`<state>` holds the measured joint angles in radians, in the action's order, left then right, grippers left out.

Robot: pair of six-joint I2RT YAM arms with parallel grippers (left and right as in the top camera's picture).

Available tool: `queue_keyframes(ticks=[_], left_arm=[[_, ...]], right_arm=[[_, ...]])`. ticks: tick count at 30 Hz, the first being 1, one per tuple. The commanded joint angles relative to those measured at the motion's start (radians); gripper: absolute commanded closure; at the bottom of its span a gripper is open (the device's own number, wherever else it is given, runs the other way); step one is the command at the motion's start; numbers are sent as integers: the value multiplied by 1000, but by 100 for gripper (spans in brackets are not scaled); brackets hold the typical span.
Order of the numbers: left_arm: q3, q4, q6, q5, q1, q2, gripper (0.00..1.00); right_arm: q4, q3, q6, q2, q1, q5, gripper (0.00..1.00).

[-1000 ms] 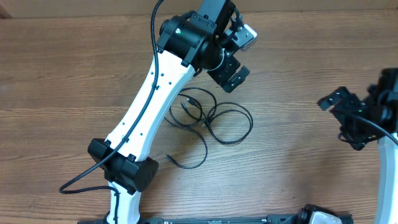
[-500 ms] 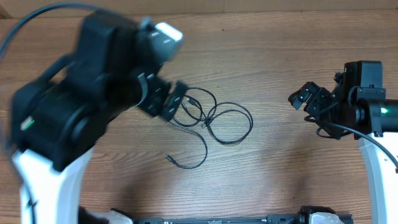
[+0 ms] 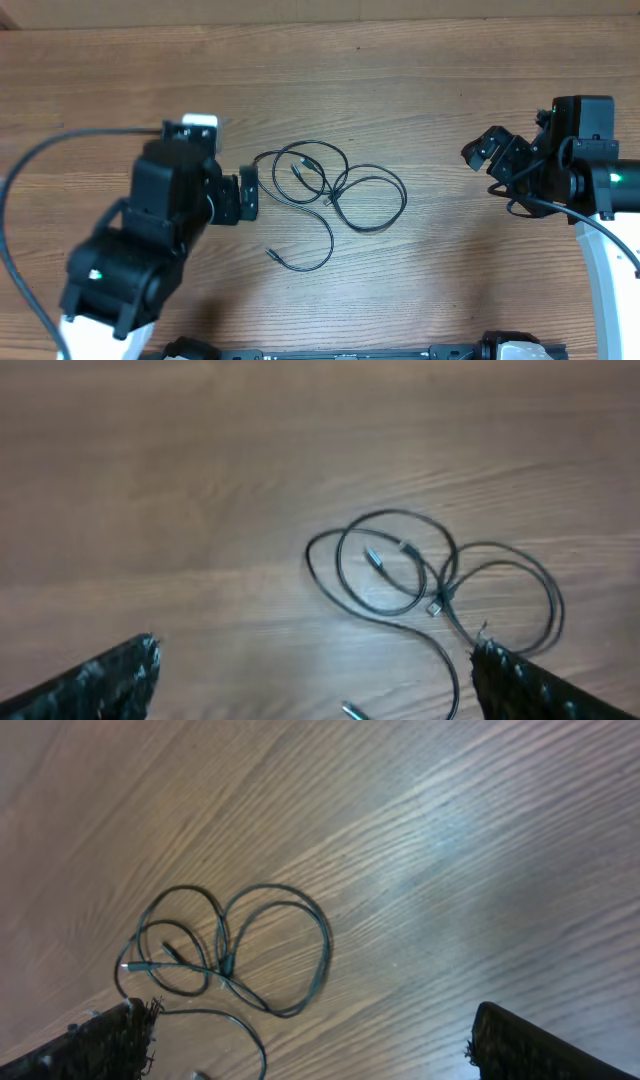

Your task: Untangle cables

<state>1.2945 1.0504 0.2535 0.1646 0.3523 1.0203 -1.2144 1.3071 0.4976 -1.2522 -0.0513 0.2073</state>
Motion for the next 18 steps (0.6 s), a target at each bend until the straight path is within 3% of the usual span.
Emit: queue_keyframes(ticks=[1,11,14,16,18], left_arm=[[-157,-64,182,-97,-5,21,0],[-232,-312,222,-409,-5,283,1],[-232,-376,412,-465,-3,380,0],[-232,-377,513,-461,3,447,9],[-232,-401,541,-461,14,499,13]], right_arm=[[14,1,0,-2,6,27,0],[39,1,0,-2,6,27,0],[39,1,0,-2,6,26,0],[39,1,0,-2,6,27,0],[39,1,0,-2,6,27,0]])
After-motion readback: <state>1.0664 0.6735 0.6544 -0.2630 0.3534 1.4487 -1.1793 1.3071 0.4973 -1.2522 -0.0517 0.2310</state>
